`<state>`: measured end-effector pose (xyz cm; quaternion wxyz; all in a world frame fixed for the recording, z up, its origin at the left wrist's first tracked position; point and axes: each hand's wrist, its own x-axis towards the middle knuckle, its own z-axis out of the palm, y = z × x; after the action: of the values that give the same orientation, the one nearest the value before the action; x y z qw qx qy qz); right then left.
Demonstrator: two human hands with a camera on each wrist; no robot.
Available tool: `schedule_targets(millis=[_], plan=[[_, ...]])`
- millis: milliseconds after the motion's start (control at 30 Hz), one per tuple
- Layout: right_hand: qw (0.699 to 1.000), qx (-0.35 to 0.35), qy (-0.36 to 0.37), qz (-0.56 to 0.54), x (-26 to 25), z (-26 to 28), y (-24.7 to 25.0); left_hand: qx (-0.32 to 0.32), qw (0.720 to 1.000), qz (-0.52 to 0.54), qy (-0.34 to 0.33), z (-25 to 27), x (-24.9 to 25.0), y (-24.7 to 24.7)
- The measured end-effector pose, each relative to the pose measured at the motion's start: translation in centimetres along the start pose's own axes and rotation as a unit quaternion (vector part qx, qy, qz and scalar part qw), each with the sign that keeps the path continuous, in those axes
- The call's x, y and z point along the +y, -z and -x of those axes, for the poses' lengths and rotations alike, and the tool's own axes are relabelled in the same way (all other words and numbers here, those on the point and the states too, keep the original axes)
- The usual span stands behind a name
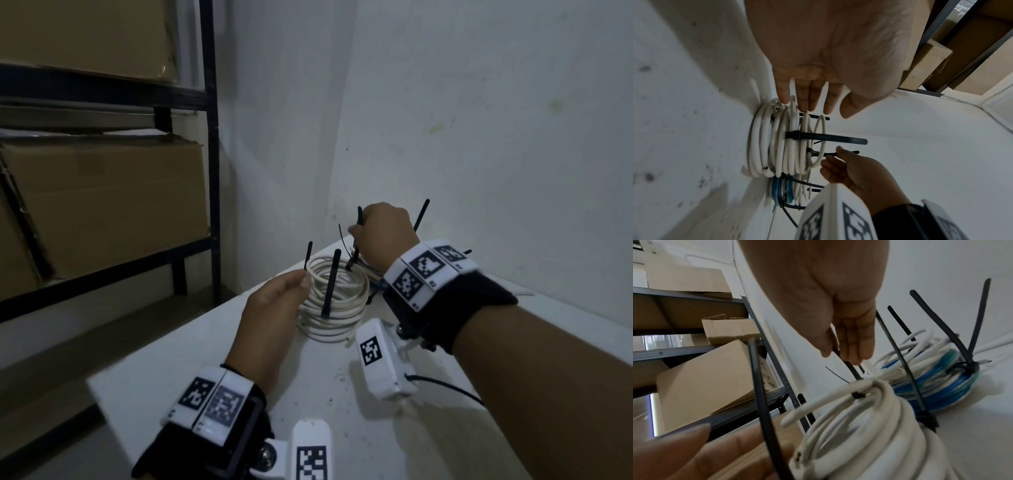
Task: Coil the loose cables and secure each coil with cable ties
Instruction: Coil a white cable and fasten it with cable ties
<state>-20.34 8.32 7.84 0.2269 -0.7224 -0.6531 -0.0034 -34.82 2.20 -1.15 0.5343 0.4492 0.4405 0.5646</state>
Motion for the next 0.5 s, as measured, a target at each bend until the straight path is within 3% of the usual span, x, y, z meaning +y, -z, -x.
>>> schedule_targets(millis=[300, 500], plan=[[0.999, -0.039, -0.009, 0.024, 0.1, -1.8, 1.3, -0.07, 0.989, -0.101, -0.082, 0.2, -0.2, -0.1], [0.994, -0.056, -0.031, 0.086, 0.7, -2.1, 1.6, -0.06, 0.986, -0.129, -0.092, -0.6, -0.6, -0.1]])
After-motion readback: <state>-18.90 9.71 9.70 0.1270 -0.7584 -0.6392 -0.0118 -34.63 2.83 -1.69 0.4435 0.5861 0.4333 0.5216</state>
